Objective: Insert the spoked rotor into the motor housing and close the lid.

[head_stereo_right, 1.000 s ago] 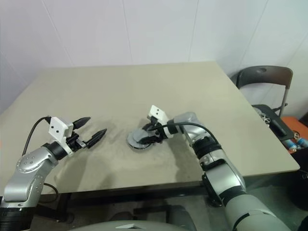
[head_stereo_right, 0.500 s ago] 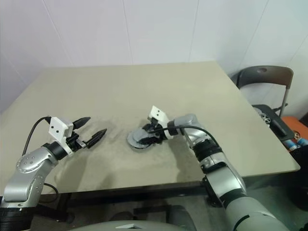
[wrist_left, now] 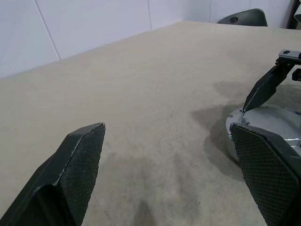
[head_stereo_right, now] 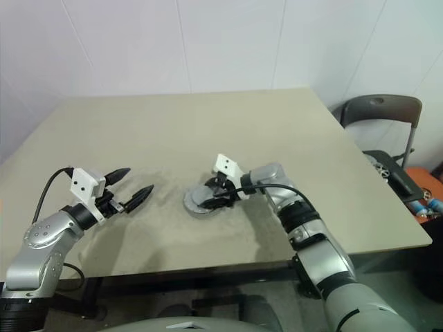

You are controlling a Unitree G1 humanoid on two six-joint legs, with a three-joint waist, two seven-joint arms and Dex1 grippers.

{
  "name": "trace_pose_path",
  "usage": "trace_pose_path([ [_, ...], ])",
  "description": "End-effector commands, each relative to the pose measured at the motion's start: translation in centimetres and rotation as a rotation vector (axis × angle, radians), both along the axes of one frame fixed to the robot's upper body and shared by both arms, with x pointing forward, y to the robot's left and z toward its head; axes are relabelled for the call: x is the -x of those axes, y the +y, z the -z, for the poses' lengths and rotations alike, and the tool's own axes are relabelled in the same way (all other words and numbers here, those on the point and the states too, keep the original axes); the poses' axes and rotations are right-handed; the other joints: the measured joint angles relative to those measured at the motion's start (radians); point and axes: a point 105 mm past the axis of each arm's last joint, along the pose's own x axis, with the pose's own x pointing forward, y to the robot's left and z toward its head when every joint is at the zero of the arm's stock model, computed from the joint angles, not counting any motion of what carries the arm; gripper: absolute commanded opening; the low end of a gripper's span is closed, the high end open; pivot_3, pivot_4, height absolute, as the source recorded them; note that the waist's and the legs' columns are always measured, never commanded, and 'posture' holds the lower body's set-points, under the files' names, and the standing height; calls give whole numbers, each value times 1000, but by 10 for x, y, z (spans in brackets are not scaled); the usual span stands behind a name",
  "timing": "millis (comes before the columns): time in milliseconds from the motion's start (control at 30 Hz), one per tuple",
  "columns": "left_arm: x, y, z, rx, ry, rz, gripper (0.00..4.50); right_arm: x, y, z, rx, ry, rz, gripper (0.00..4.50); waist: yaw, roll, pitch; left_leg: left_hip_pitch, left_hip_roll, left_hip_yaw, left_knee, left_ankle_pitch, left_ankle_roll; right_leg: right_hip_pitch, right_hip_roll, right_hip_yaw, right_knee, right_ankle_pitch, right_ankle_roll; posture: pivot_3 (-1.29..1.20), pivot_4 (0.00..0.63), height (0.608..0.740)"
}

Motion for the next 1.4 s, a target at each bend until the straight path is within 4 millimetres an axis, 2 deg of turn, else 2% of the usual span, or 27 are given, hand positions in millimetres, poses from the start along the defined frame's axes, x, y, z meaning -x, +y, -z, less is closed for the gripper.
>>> trace_pose_path([
  [33, -2, -1, -11, -3, -50, 7, 4500, -4, -7, -4, 21, -26, -1, 3474, 0, 0, 0, 0, 0, 0, 0, 0, 0, 0, 0, 0, 0, 0, 0, 0, 0, 740],
  [733, -2, -1, -12, -6, -49, 9, 4500, -1, -6, 10, 61, -15, 5, 3474, -1, 0, 0, 1, 0, 0, 0, 0, 0, 1, 0, 0, 0, 0, 0, 0, 0, 740],
  [1033, -2, -1, -13, -7, -48, 9, 4500, -1, -6, 14, 52, 45, 46, 3474, -1, 0, 0, 1, 0, 0, 0, 0, 0, 1, 0, 0, 0, 0, 0, 0, 0, 740],
  [1200, -2, -2, -12, -10, -47, 12, 4500, 0, -5, 12, 51, 33, 37, 3474, -1, 0, 0, 1, 0, 0, 0, 0, 0, 1, 0, 0, 0, 0, 0, 0, 0, 740],
  [1400, -3, -1, -13, -10, -49, 12, 4500, 0, -4, 1, 5, 22, 21, 3474, -1, 0, 0, 1, 0, 0, 0, 0, 0, 1, 0, 0, 0, 0, 0, 0, 0, 740],
])
